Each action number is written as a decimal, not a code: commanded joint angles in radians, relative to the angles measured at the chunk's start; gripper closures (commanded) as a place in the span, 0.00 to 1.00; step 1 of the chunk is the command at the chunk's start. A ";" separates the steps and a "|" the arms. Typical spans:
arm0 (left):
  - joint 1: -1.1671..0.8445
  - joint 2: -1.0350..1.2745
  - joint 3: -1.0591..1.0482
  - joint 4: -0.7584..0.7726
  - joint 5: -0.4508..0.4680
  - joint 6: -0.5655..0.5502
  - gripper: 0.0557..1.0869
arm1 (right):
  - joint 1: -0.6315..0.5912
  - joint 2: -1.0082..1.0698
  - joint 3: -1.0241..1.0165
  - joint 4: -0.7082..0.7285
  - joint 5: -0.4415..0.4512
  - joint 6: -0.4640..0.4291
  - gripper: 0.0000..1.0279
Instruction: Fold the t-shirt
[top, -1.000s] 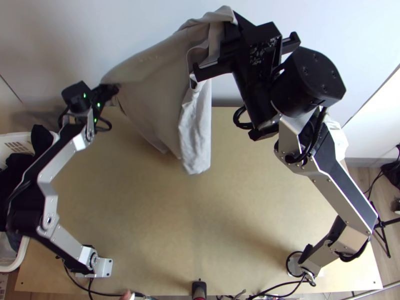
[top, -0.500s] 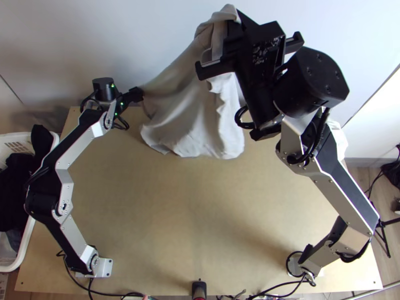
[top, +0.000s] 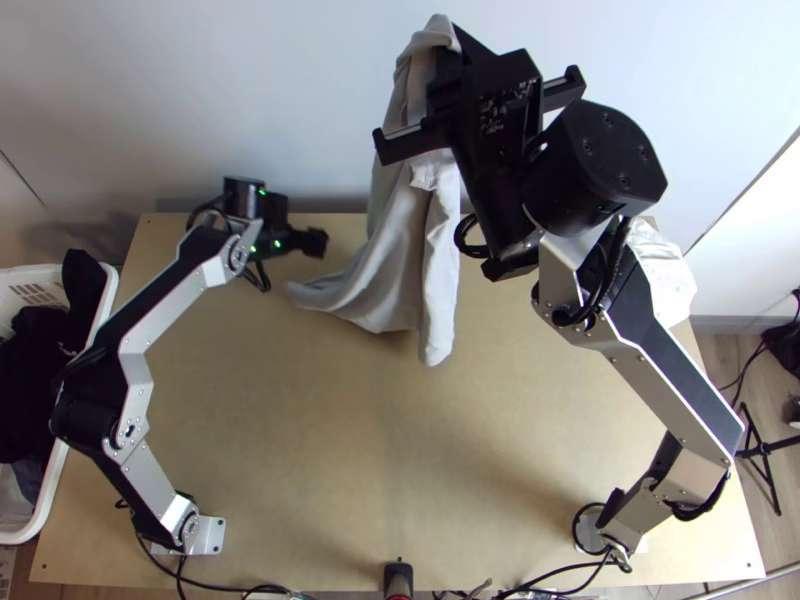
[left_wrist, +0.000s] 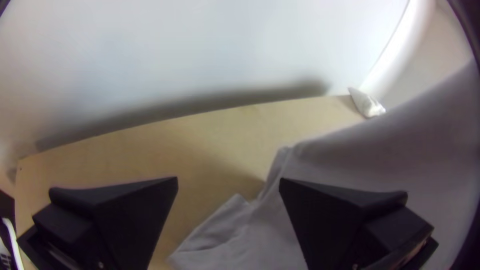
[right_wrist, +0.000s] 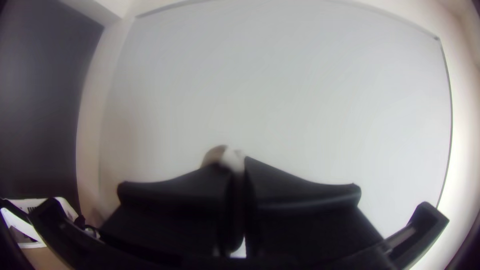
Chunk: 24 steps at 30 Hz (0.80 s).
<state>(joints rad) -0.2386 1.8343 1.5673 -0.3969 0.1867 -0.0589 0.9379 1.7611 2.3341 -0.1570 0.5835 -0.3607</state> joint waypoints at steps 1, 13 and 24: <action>-0.045 -0.096 -0.099 -0.074 0.085 0.146 0.04 | -0.004 0.009 0.001 0.013 -0.001 -0.004 0.97; -0.022 -0.580 -0.153 -0.191 0.275 0.146 0.05 | -0.028 0.012 -0.005 0.019 -0.002 -0.003 0.97; -0.521 -0.846 -0.460 -0.138 0.189 0.111 0.05 | -0.048 0.029 -0.005 0.051 -0.002 -0.001 0.97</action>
<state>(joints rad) -0.4721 1.1164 1.2854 -0.5968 0.4446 0.0902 0.8978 1.7828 2.3287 -0.1196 0.5812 -0.3641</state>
